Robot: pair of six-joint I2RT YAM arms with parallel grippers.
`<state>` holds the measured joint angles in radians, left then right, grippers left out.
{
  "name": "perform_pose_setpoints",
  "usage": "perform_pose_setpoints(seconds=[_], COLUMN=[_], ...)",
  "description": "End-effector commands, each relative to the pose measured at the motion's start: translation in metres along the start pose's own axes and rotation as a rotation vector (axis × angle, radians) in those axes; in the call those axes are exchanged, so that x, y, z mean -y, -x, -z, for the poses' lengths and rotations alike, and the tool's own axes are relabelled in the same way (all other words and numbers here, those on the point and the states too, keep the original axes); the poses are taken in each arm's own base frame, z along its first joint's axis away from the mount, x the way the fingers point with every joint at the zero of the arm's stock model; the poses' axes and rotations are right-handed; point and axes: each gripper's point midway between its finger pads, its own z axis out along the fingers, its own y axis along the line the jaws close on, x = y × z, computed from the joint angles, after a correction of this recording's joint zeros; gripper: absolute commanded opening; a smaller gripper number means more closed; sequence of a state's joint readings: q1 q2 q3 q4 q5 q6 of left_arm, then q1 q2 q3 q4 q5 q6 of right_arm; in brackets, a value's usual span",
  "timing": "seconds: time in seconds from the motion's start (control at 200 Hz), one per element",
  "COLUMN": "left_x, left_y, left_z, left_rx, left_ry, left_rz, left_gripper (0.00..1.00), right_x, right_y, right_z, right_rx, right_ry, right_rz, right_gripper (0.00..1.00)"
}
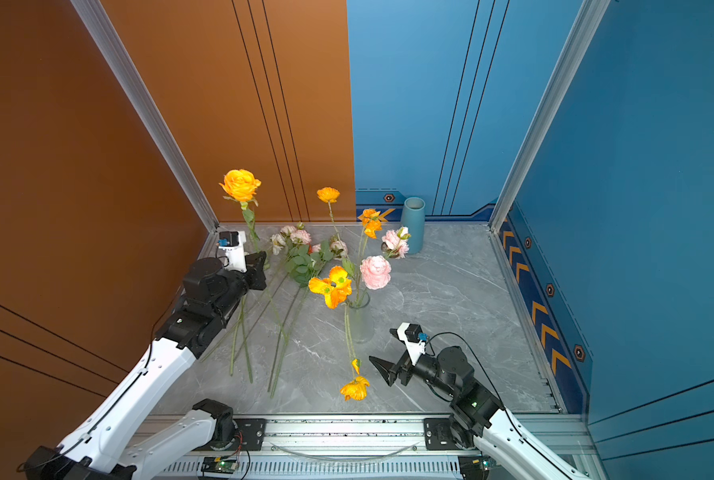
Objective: Arrange the flowers into the vase
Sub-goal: 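Lift the yellow rose upright with the left gripper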
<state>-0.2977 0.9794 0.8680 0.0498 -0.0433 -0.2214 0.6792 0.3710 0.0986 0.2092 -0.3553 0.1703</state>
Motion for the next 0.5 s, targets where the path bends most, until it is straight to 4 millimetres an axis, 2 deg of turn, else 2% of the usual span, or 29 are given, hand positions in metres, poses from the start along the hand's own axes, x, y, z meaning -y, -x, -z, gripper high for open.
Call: perform_pose_setpoints(seconds=[0.0, 0.14, 0.265, 0.365, 0.496], left_x=[0.034, 0.065, 0.081, 0.09, 0.099], left_y=[0.069, 0.101, 0.118, 0.116, 0.108], left_z=[-0.001, 0.001, 0.006, 0.01, 0.021], left_rx=[0.277, 0.409, 0.484, 0.522, 0.569], left_ry=[-0.137, -0.187, -0.203, -0.218, -0.226], left_rz=[0.059, -0.029, -0.047, -0.006, 0.019], left_gripper=[0.0, 0.0, 0.0, 0.0, 0.0], right_x=[0.006, 0.012, 0.018, 0.012, 0.016], right_y=[0.0, 0.006, 0.009, 0.012, 0.014], right_z=[0.003, 0.009, 0.012, 0.014, 0.017], right_rx=[0.014, 0.039, 0.052, 0.079, 0.102], right_ry=[-0.031, -0.069, -0.092, -0.048, -0.052], right_rz=[-0.027, -0.015, -0.004, -0.006, -0.018], right_gripper=[1.0, 1.0, 1.0, 1.0, 1.0])
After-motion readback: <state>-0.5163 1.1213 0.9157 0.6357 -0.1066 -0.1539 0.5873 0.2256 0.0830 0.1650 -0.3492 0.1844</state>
